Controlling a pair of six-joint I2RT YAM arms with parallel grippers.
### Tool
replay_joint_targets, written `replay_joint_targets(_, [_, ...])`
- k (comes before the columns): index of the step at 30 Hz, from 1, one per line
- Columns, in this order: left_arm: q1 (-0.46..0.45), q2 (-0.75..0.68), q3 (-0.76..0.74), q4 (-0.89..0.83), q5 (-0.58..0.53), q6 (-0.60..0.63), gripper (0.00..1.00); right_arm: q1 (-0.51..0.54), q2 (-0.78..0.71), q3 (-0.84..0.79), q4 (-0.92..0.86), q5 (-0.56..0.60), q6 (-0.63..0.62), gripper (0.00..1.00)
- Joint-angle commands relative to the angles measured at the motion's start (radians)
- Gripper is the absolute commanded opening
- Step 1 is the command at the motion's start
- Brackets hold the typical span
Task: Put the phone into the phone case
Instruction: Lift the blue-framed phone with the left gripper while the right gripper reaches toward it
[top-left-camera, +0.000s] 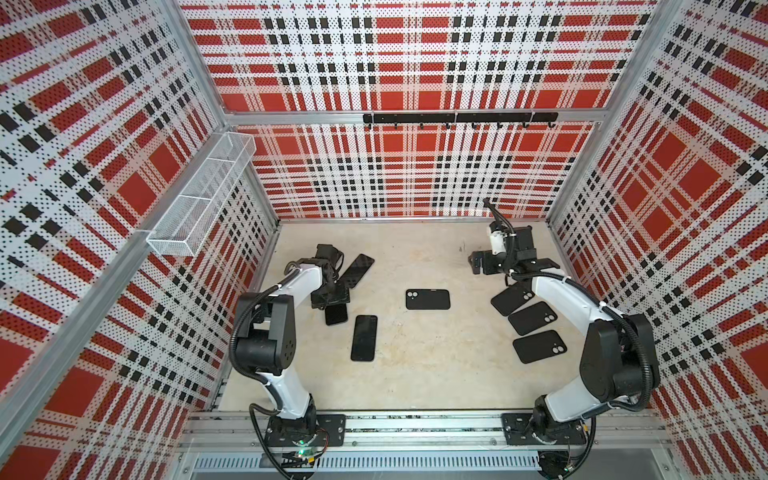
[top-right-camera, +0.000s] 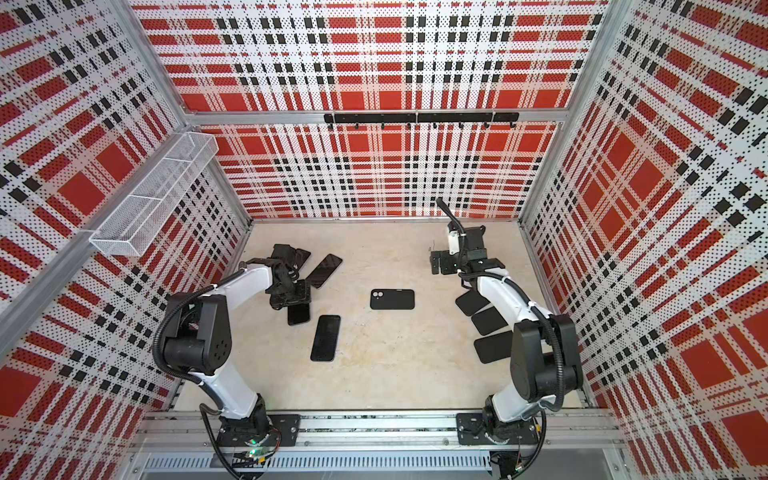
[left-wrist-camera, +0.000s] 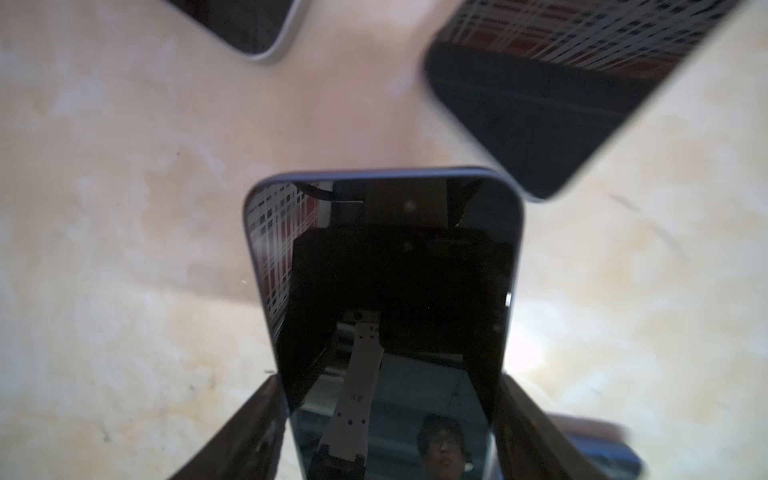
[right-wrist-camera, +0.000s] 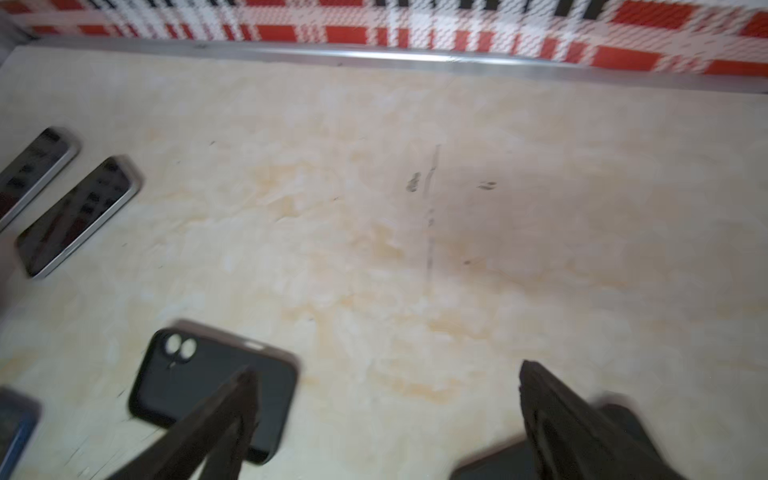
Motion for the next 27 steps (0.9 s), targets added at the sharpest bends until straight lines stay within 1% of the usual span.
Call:
replay_joint_targets(1, [-0.028,-0.093,-0.001,-0.011,0.09,-0.038,0.7,0.05,-0.032,-0.06,0.071,-0.133,0.025,1.0])
replay_joint_targets(3, [-0.034,-0.14,-0.027,0.015,0.139,-0.077,0.68,0.082,-0.043,-0.106,0.131,-0.22,0.047,1.0])
replay_joint_targets(4, [-0.035,-0.172,-0.047,0.048,0.186,-0.099,0.67,0.099,-0.048,-0.131,0.174,-0.271,0.062,1.0])
replay_joint_targets(5, [-0.033,-0.199,-0.065,0.084,0.225,-0.156,0.65,0.118,-0.052,-0.157,0.219,-0.299,0.083,1.0])
replay_joint_targets(6, [-0.035,-0.226,-0.089,0.131,0.263,-0.203,0.58,0.141,-0.056,-0.186,0.269,-0.296,0.112,1.0])
replay_joint_targets(8, [-0.054,-0.268,-0.134,0.224,0.323,-0.282,0.44,0.187,-0.062,-0.222,0.328,-0.309,0.098,1.0])
replay_joint_targets(9, [-0.071,-0.279,-0.146,0.252,0.331,-0.316,0.39,0.21,-0.064,-0.235,0.349,-0.294,0.089,1.0])
replay_joint_targets(11, [-0.103,-0.294,-0.169,0.305,0.33,-0.377,0.31,0.253,-0.067,-0.246,0.373,-0.276,0.083,1.0])
replay_joint_targets(13, [-0.123,-0.327,-0.221,0.415,0.342,-0.48,0.23,0.282,-0.072,-0.259,0.429,-0.277,0.115,1.0])
replay_joint_targets(14, [-0.142,-0.35,-0.256,0.486,0.345,-0.549,0.18,0.285,-0.07,-0.262,0.457,-0.326,0.126,1.0])
replay_joint_targets(15, [-0.165,-0.376,-0.293,0.559,0.339,-0.616,0.15,0.284,-0.068,-0.271,0.495,-0.375,0.153,1.0])
replay_joint_targets(16, [-0.173,-0.399,-0.321,0.616,0.331,-0.662,0.15,0.284,-0.067,-0.288,0.551,-0.399,0.176,1.0])
replay_joint_targets(17, [-0.182,-0.423,-0.343,0.665,0.306,-0.705,0.15,0.286,-0.068,-0.324,0.652,-0.405,0.223,0.98])
replay_joint_targets(18, [-0.193,-0.447,-0.354,0.685,0.266,-0.728,0.15,0.288,-0.064,-0.354,0.746,-0.408,0.27,0.93])
replay_joint_targets(19, [-0.202,-0.462,-0.358,0.691,0.233,-0.745,0.14,0.289,-0.055,-0.363,0.788,-0.422,0.297,0.9])
replay_joint_targets(20, [-0.21,-0.475,-0.362,0.695,0.203,-0.773,0.1,0.297,-0.044,-0.366,0.817,-0.432,0.311,0.88])
replay_joint_targets(23, [-0.222,-0.487,-0.385,0.739,0.19,-0.867,0.0,0.347,-0.017,-0.359,0.854,-0.434,0.305,0.83])
replay_joint_targets(25, [-0.231,-0.496,-0.412,0.778,0.174,-0.942,0.0,0.382,-0.008,-0.368,0.908,-0.43,0.32,0.76])
replay_joint_targets(27, [-0.237,-0.508,-0.443,0.827,0.154,-1.023,0.0,0.402,-0.004,-0.382,0.96,-0.419,0.338,0.75])
